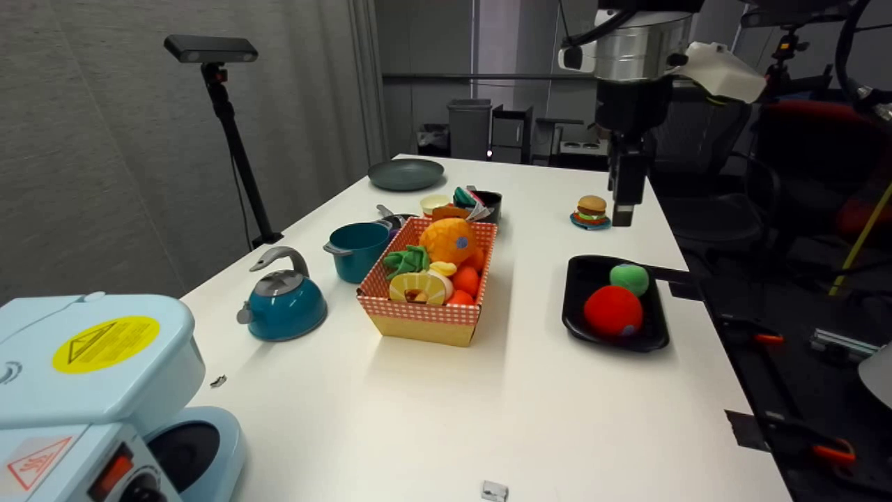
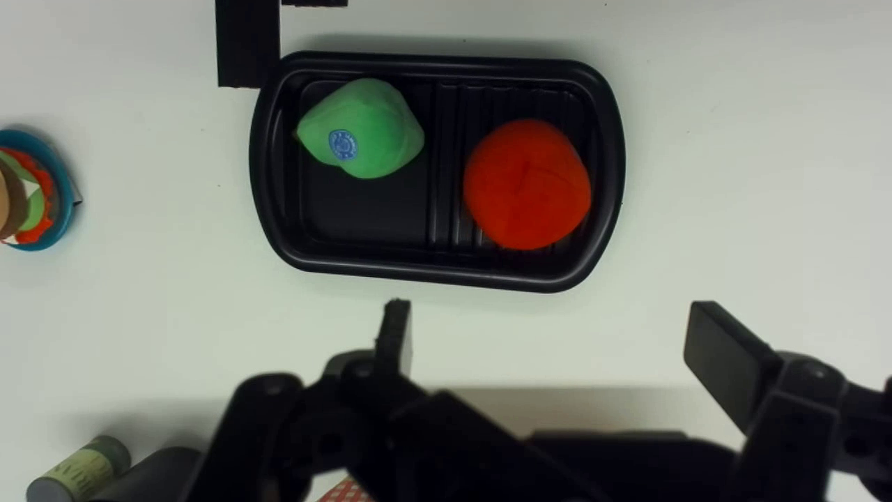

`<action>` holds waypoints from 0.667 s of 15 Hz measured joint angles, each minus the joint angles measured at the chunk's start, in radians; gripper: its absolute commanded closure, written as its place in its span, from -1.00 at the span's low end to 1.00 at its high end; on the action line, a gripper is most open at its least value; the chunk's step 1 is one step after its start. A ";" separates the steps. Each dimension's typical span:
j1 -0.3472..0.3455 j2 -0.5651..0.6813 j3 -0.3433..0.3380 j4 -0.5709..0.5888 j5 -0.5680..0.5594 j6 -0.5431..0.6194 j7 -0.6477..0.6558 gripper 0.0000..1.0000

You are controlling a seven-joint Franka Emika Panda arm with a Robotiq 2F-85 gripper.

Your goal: Put the pineapple plush toy from the box and the watermelon plush toy from the black pot on the table

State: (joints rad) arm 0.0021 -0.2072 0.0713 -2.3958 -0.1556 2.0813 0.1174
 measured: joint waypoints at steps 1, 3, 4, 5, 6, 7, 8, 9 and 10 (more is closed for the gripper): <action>-0.001 0.020 -0.010 0.019 0.000 0.000 -0.004 -1.00; -0.002 0.059 -0.026 0.062 0.000 0.000 -0.016 -1.00; -0.002 0.078 -0.032 0.085 0.000 0.000 -0.024 -1.00; -0.002 0.097 -0.038 0.108 0.000 0.000 -0.034 -1.00; -0.002 0.115 -0.042 0.132 0.000 0.000 -0.046 -1.00; -0.002 0.133 -0.046 0.157 0.000 -0.001 -0.059 -1.00; -0.002 0.150 -0.049 0.182 0.001 -0.001 -0.070 -1.00; -0.002 0.166 -0.051 0.205 0.004 -0.001 -0.082 -1.00; -0.002 0.182 -0.053 0.229 0.009 -0.002 -0.096 -1.00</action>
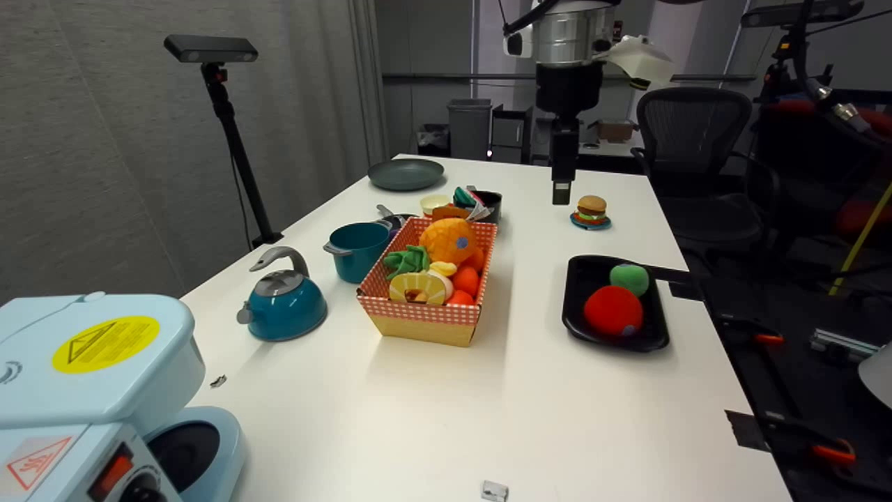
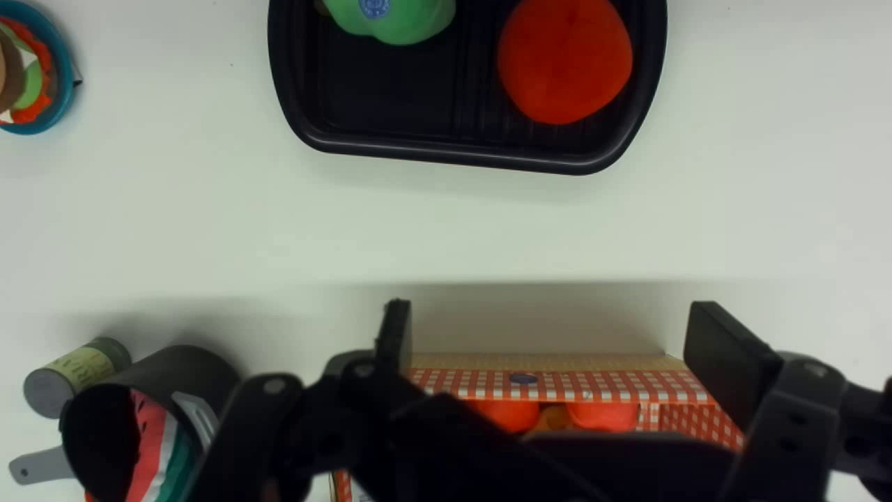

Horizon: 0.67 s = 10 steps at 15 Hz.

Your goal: Put the pineapple plush toy from the box and the watermelon plush toy from the black pot on the table

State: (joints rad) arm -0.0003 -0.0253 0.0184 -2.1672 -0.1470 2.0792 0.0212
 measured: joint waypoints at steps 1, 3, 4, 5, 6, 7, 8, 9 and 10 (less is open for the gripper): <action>0.000 0.015 -0.002 0.023 0.004 -0.001 -0.013 -1.00; 0.000 0.043 -0.005 0.070 0.013 -0.003 -0.038 -1.00; 0.000 0.057 -0.006 0.093 0.019 -0.004 -0.048 -1.00; 0.000 0.071 -0.007 0.118 0.026 -0.006 -0.059 -1.00; 0.000 0.086 -0.009 0.145 0.033 -0.009 -0.067 -1.00; 0.000 0.103 -0.010 0.174 0.041 -0.015 -0.076 -1.00; 0.000 0.120 -0.011 0.202 0.047 -0.022 -0.084 -1.00; 0.000 0.138 -0.012 0.232 0.052 -0.029 -0.090 -1.00; -0.001 0.159 -0.014 0.264 0.057 -0.040 -0.098 -1.00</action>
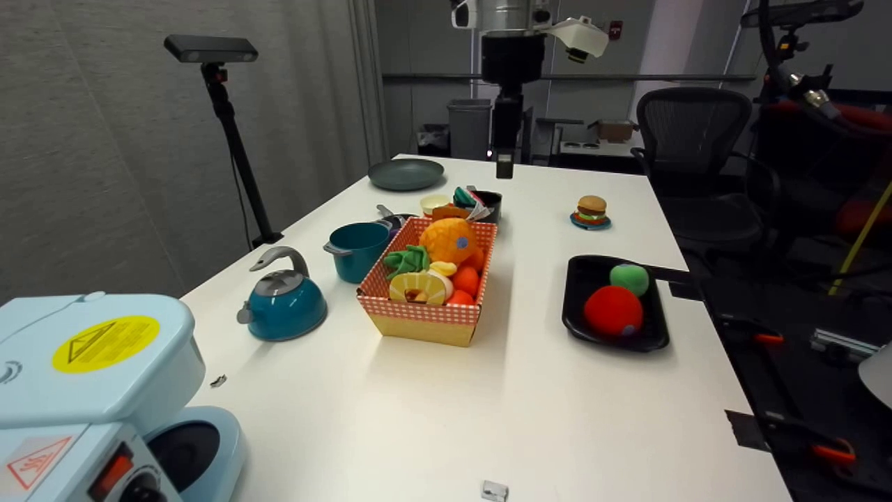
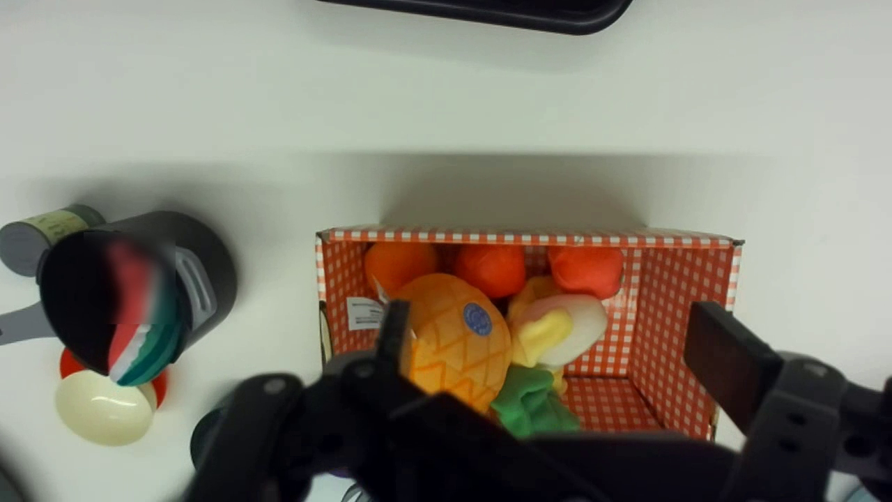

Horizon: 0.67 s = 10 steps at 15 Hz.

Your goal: Put the pineapple plush toy from the box and the watermelon plush toy from the black pot on the table

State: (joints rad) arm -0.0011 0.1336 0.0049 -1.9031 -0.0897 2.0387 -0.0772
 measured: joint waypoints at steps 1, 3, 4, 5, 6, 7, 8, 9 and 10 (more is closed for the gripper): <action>-0.001 0.020 -0.001 0.031 0.005 -0.012 -0.010 -1.00; -0.007 0.060 -0.001 0.092 0.025 -0.043 -0.050 -1.00; -0.010 0.079 -0.001 0.120 0.031 -0.056 -0.069 -1.00; -0.013 0.097 -0.001 0.145 0.035 -0.069 -0.084 -1.00; -0.015 0.114 -0.001 0.169 0.037 -0.081 -0.095 -1.00; -0.019 0.130 -0.002 0.191 0.037 -0.094 -0.104 -1.00; -0.023 0.145 -0.002 0.213 0.037 -0.108 -0.113 -1.00; -0.027 0.160 -0.003 0.233 0.037 -0.120 -0.120 -1.00; -0.032 0.174 -0.003 0.251 0.037 -0.128 -0.126 -1.00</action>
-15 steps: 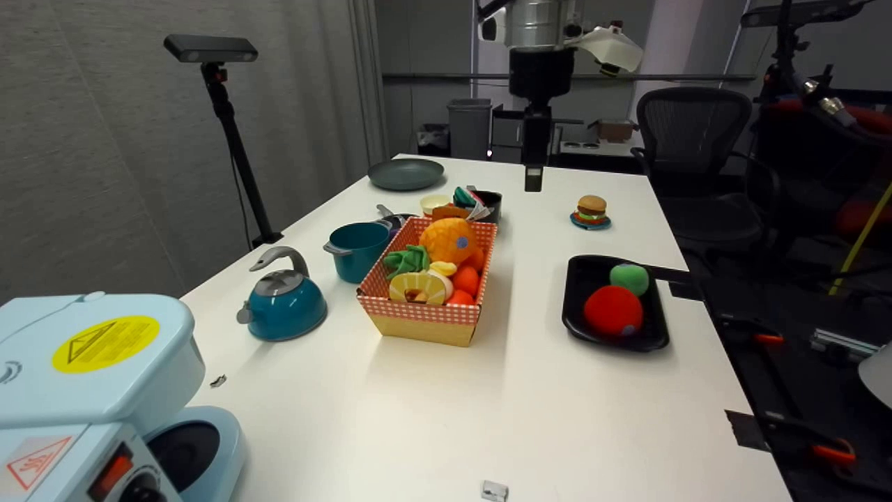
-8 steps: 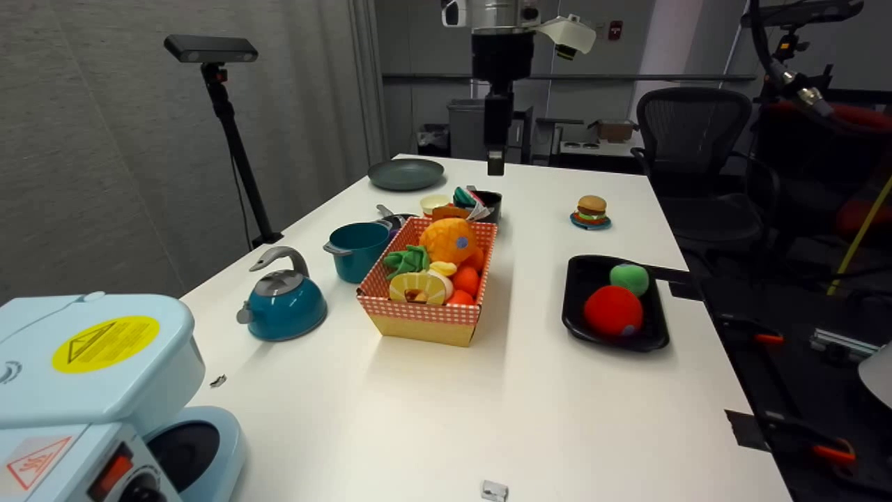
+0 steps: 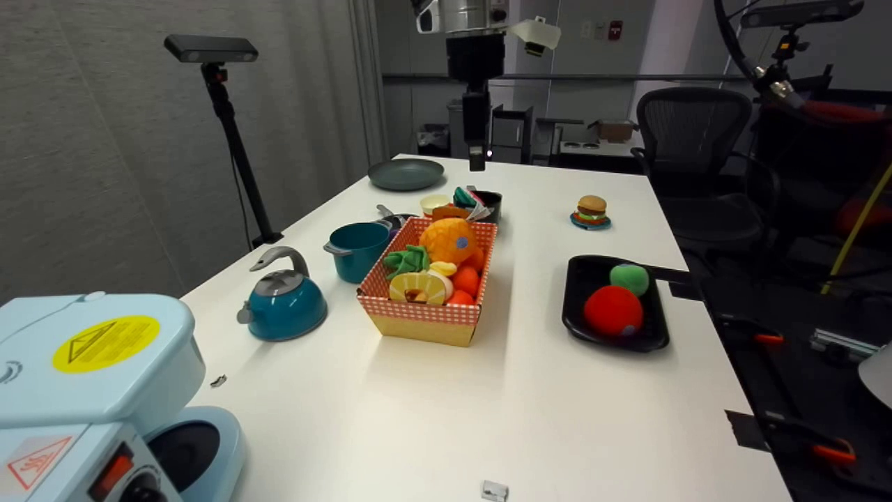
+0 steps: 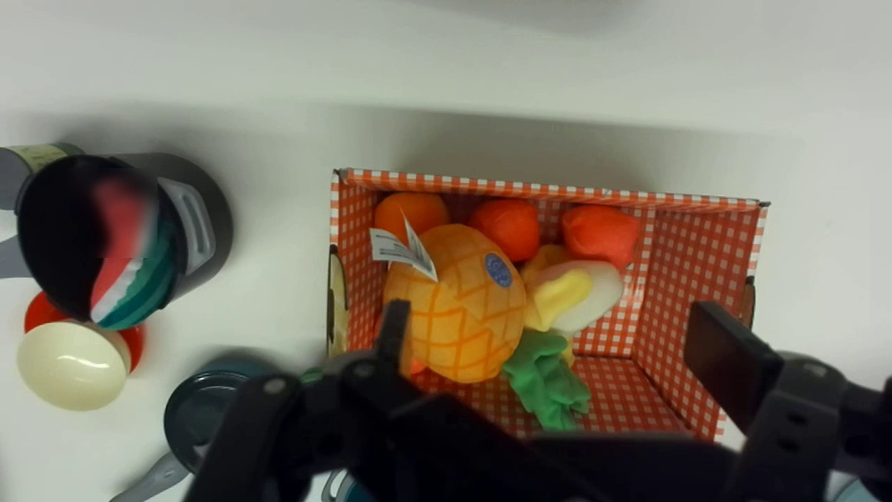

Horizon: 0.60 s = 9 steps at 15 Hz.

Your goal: Put the pineapple plush toy from the box and the watermelon plush toy from the black pot on the table

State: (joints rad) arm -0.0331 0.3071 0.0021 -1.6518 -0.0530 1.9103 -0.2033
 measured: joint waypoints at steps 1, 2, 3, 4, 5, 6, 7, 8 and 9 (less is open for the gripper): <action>-0.004 0.013 0.000 0.016 0.000 -0.007 -0.004 -1.00; -0.006 0.024 -0.001 0.032 0.000 -0.011 -0.006 -1.00; -0.009 0.035 -0.001 0.044 0.000 -0.015 -0.007 -1.00; -0.010 0.044 -0.001 0.056 0.000 -0.020 -0.008 -1.00; -0.010 0.053 -0.001 0.066 -0.001 -0.024 -0.008 -1.00; -0.010 0.061 -0.001 0.075 -0.001 -0.029 -0.009 -1.00; -0.010 0.067 -0.001 0.081 -0.001 -0.033 -0.011 -1.00; -0.010 0.073 -0.001 0.087 -0.001 -0.038 -0.013 -1.00; -0.010 0.076 -0.001 0.090 -0.001 -0.040 -0.014 -1.00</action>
State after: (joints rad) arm -0.0435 0.3832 0.0012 -1.5616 -0.0541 1.8707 -0.2170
